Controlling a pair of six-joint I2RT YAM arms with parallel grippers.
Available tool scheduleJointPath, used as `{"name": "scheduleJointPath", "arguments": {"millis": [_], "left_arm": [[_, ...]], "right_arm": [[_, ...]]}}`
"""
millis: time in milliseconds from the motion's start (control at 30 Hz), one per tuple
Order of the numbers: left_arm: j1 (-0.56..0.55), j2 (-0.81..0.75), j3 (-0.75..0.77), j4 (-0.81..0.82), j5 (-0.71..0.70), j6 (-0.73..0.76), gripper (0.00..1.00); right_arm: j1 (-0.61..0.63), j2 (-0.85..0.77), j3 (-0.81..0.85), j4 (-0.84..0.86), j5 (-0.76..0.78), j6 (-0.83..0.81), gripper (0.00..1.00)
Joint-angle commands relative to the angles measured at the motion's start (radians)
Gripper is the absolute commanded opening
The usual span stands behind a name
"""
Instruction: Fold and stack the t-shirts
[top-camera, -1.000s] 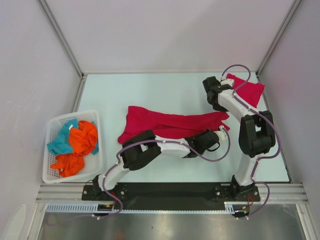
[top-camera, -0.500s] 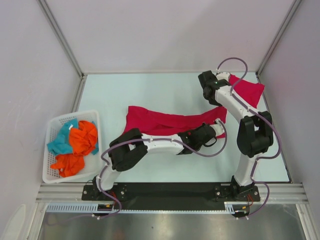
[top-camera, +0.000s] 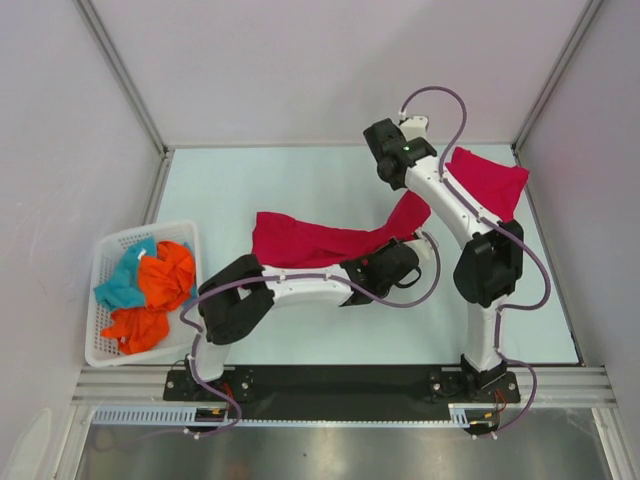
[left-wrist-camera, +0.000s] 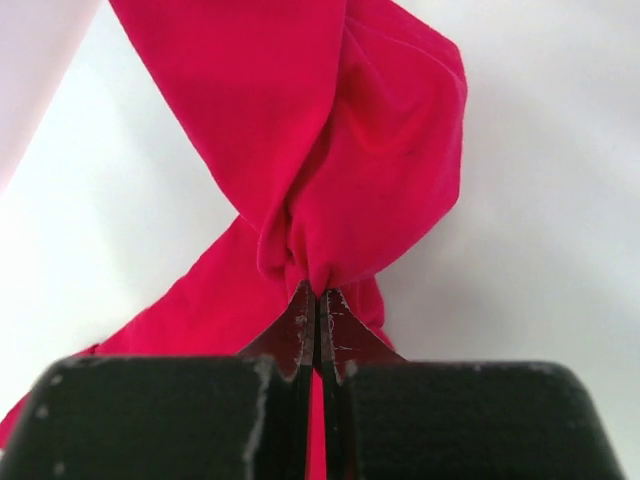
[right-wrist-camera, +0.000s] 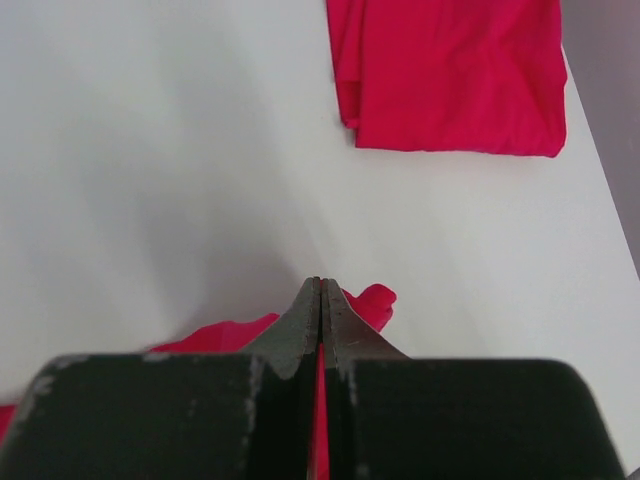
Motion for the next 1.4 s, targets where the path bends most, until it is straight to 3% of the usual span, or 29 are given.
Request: {"name": "scheduleJointPath", "arguments": {"millis": [0,267,467,633,933,1033,1067,1167,1367], "left_arm": [[0.009,-0.1,-0.042,0.005,-0.047,-0.042,0.0],[0.019,-0.21,-0.164,-0.026,-0.091,-0.139,0.0],[0.021,-0.301,-0.282,-0.037,-0.126,-0.222,0.0],[0.021,-0.324,-0.339,-0.07,-0.154,-0.287,0.0],[0.018,-0.341,-0.4,-0.087,-0.16,-0.357,0.29],[0.019,-0.359,-0.42,-0.09,-0.165,-0.376,0.62],[0.019,-0.365,-0.425,-0.093,-0.169,-0.381,0.77],[0.016,-0.368,-0.431,-0.096,-0.165,-0.392,0.86],[0.001,-0.325,-0.378,-0.103,-0.166,-0.355,0.87]], "right_arm": [[0.048,0.023,0.057,-0.066,0.043,0.022,0.0],[0.135,0.109,0.21,-0.149,0.034,0.034,0.0],[0.215,0.264,0.369,-0.211,-0.003,0.032,0.0],[0.261,0.348,0.385,-0.212,-0.032,0.051,0.0],[0.283,0.419,0.443,-0.212,-0.058,0.045,0.0],[0.29,0.455,0.497,-0.223,-0.083,0.037,0.0],[0.292,0.463,0.51,-0.224,-0.086,0.035,0.0],[0.289,0.46,0.5,-0.226,-0.089,0.04,0.0],[0.237,0.356,0.426,-0.217,-0.044,0.042,0.04]]}}
